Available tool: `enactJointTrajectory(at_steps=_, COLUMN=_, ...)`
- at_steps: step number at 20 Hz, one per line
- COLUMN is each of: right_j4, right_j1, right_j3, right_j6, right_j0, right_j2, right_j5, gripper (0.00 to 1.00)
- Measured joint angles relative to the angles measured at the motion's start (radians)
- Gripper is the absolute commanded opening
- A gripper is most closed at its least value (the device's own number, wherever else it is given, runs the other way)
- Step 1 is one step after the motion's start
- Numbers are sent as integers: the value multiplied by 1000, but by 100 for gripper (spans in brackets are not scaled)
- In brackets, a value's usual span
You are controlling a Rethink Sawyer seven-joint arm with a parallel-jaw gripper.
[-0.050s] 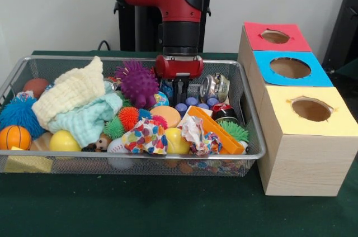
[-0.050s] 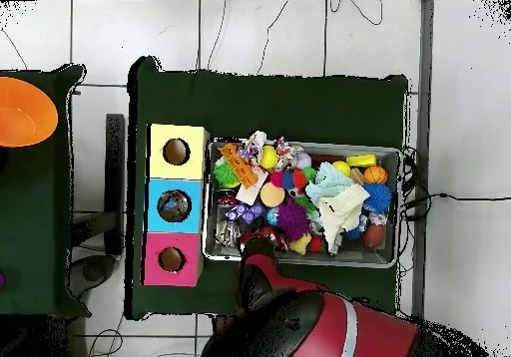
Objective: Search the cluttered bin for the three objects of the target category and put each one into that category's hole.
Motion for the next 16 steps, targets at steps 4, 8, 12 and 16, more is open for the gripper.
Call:
enactJointTrajectory(at_steps=4, right_j4=0, right_j1=9, right_j3=-9, right_j6=0, right_j0=2, right_j2=-4, right_j5=-2, gripper=0)
enactJointTrajectory(at_steps=8, right_j4=0, right_j1=9, right_j3=-9, right_j6=0, right_j0=4, right_j2=-6, right_j5=-2, gripper=0)
enactJointTrajectory(at_steps=12, right_j4=0, right_j1=2, right_j3=-6, right_j6=0, right_j0=4, right_j2=-6, right_j5=4, gripper=0)
enactJointTrajectory(at_steps=16, right_j4=16, right_j1=-39, right_j3=11, right_j6=0, right_j0=10, right_j2=-4, right_j5=58, gripper=0)
